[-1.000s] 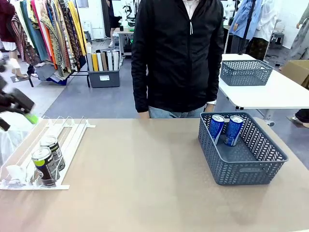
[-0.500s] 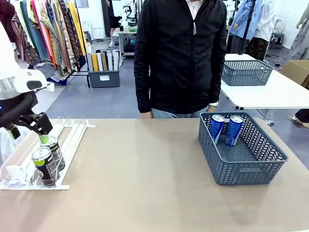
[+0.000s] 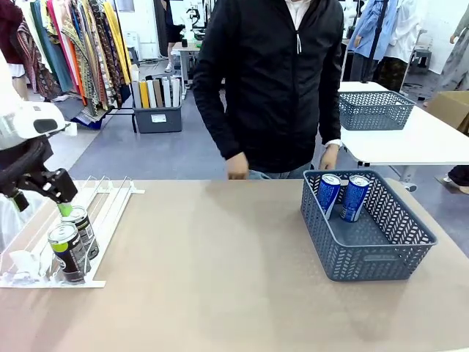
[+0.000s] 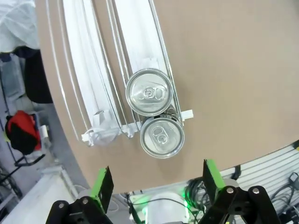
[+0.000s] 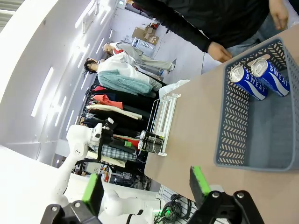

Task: Retrieve and store the cans from the dispenser.
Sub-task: Pick up one can from the Automatic Can Dispenser and place it in the middle of the table.

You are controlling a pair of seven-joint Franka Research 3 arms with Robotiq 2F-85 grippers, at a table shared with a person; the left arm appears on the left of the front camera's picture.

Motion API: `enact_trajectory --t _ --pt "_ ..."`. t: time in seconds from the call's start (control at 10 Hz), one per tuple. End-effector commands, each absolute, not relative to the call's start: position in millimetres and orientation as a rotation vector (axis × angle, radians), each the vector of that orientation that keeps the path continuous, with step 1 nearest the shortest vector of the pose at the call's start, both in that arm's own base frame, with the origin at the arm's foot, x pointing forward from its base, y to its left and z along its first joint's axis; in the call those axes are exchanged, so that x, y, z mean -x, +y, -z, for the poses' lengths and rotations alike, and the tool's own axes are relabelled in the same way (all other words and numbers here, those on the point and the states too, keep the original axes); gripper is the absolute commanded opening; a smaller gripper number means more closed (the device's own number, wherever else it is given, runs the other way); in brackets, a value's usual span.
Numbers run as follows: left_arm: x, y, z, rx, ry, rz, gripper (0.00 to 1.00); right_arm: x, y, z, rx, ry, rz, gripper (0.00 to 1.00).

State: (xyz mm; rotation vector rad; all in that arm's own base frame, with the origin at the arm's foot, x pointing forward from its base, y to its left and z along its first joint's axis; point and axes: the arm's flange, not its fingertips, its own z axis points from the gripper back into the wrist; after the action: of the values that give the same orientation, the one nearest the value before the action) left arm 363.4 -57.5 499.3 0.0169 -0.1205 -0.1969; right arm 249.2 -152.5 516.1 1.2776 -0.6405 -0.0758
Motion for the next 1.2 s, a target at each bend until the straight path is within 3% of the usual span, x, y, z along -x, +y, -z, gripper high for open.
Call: enact_trajectory --t 0.0,0.4,0.6,1.1 --pt "-370 -49 -472 -0.014 -0.1 0.114 1.0 -252 -152 -519 -1.294 -0.675 0.06 1.0" --pt "-378 -58 -425 0.041 -0.033 0.104 1.0 -252 -152 -519 -1.294 -0.675 0.06 1.0" --pt "-381 -61 -424 0.121 -0.047 0.108 1.0 -252 -152 -519 -1.294 -0.675 0.06 1.0" --pt "-386 -64 -412 0.078 -0.035 0.092 1.0 -252 -152 -519 -1.294 -0.675 0.06 1.0"
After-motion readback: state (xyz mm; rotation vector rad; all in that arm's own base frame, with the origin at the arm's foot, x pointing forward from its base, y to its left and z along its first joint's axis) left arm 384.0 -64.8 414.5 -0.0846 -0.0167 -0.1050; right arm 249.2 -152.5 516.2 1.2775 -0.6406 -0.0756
